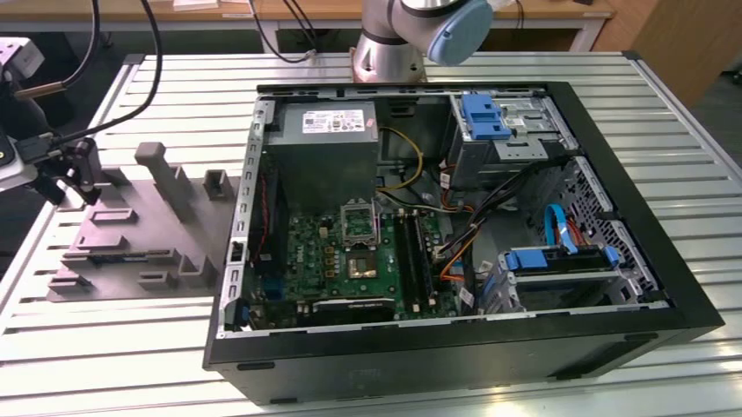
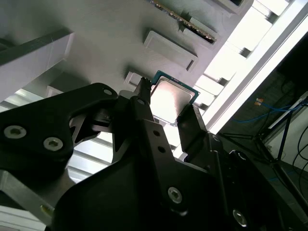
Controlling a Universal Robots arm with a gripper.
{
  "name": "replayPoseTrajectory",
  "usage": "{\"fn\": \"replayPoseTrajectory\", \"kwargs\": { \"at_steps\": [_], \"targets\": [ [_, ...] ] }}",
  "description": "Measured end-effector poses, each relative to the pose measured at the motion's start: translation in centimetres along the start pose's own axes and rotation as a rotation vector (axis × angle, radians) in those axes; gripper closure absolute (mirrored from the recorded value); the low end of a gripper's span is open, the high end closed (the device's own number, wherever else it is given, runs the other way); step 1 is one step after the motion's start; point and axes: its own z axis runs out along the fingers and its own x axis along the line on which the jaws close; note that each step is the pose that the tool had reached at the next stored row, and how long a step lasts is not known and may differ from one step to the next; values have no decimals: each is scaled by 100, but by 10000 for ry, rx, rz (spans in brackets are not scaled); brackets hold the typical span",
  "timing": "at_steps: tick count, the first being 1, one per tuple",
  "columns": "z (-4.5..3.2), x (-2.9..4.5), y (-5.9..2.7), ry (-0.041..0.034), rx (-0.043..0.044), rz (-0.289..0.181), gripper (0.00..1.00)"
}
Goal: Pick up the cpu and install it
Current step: 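Pick up the cpu and move it towards the insertion slot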
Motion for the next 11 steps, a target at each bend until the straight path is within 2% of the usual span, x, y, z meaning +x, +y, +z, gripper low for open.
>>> {"fn": "replayPoseTrajectory", "kwargs": {
  "at_steps": [2,11],
  "targets": [
    [-89,0,12,-5,118,0,53],
    [-108,1,13,-6,122,-1,53]
  ]
}}
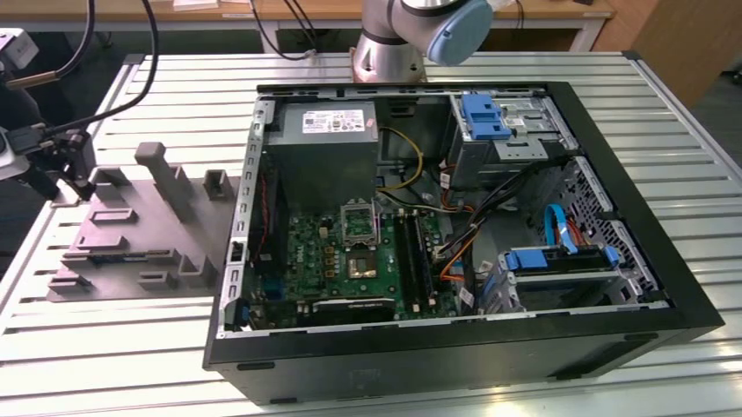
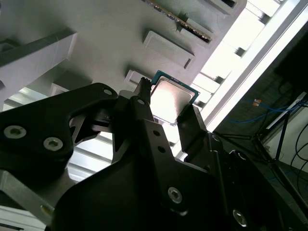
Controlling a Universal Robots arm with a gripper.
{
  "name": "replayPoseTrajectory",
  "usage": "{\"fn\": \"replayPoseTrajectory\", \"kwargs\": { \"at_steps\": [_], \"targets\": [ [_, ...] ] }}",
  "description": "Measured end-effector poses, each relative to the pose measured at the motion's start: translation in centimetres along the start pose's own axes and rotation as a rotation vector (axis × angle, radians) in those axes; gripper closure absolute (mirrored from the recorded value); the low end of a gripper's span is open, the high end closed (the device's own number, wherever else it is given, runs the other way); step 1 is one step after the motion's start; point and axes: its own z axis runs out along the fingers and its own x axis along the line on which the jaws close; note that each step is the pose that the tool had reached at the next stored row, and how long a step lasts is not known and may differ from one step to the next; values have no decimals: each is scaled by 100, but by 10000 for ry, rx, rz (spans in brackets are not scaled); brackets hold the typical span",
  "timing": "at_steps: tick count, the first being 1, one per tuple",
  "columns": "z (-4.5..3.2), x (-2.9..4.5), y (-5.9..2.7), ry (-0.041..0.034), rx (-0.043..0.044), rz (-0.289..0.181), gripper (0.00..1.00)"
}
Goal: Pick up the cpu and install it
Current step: 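Pick up the cpu and move it towards the insertion slot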
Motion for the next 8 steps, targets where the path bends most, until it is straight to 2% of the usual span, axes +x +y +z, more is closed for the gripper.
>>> {"fn": "replayPoseTrajectory", "kwargs": {
  "at_steps": [8],
  "targets": [
    [-19,0,1,-1,1,0,53]
  ]
}}
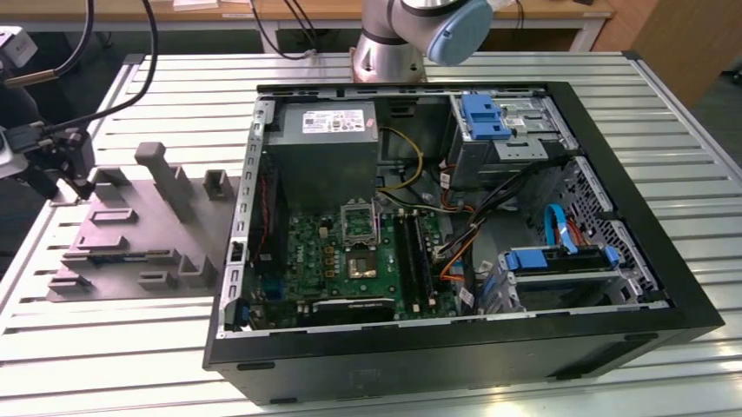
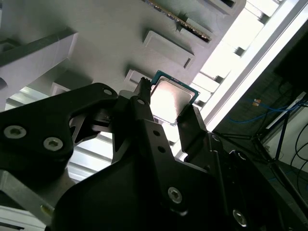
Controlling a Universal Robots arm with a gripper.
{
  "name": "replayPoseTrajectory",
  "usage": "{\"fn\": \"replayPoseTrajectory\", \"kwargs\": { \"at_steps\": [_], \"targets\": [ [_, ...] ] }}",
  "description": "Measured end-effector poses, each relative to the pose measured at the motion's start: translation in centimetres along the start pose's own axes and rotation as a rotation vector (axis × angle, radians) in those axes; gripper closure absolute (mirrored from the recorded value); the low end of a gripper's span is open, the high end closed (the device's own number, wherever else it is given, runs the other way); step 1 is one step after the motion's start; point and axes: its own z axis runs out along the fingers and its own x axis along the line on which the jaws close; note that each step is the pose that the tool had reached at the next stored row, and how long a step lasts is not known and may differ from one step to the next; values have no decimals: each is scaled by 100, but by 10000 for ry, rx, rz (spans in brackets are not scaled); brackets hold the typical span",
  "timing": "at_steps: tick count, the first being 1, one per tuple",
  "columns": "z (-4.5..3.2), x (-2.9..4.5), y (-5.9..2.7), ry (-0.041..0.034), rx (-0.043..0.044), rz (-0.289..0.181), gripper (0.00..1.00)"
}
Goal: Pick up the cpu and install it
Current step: 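Pick up the cpu and move it towards the insertion slot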
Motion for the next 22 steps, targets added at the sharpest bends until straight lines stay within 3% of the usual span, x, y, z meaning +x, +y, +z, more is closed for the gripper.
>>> {"fn": "replayPoseTrajectory", "kwargs": {
  "at_steps": [22],
  "targets": [
    [-66,0,2,1,6,0,53]
  ]
}}
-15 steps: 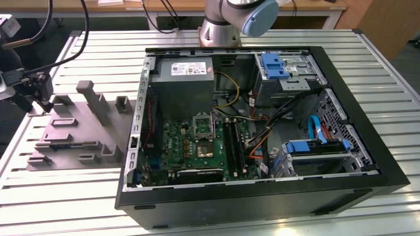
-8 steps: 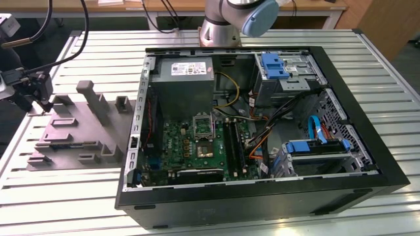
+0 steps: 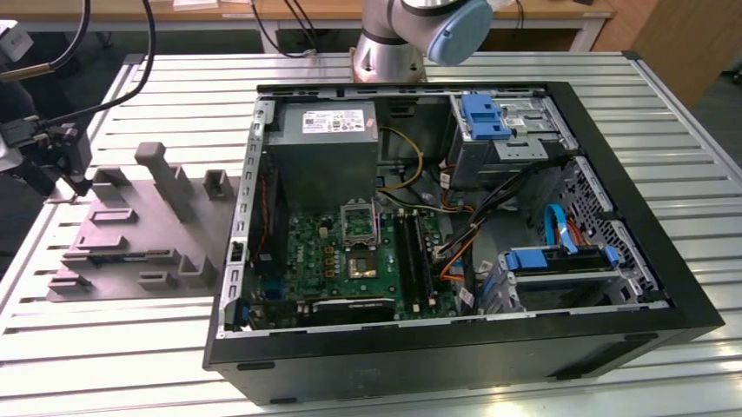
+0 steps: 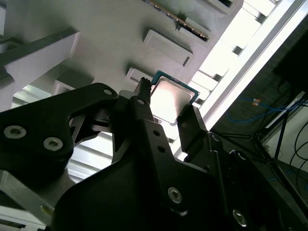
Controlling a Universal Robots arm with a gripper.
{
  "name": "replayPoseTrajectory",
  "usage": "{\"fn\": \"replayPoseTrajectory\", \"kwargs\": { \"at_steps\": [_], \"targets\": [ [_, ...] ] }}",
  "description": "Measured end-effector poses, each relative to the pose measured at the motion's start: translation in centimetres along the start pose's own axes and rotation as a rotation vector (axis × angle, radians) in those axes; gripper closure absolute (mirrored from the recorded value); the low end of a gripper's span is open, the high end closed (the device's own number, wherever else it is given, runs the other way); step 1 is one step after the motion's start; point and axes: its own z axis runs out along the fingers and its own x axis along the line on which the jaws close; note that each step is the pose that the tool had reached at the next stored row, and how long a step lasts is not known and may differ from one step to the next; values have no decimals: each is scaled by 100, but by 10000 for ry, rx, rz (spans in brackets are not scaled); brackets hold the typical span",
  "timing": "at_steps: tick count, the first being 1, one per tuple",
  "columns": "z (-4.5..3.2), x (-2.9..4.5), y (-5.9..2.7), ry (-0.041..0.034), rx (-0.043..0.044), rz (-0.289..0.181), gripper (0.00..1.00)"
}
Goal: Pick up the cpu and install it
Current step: 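Pick up the cpu and move it towards the insertion slot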
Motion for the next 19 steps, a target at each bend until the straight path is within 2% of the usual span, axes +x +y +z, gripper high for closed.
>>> {"fn": "replayPoseTrajectory", "kwargs": {
  "at_steps": [19],
  "targets": [
    [-63,0,2,-2,27,-1,53]
  ]
}}
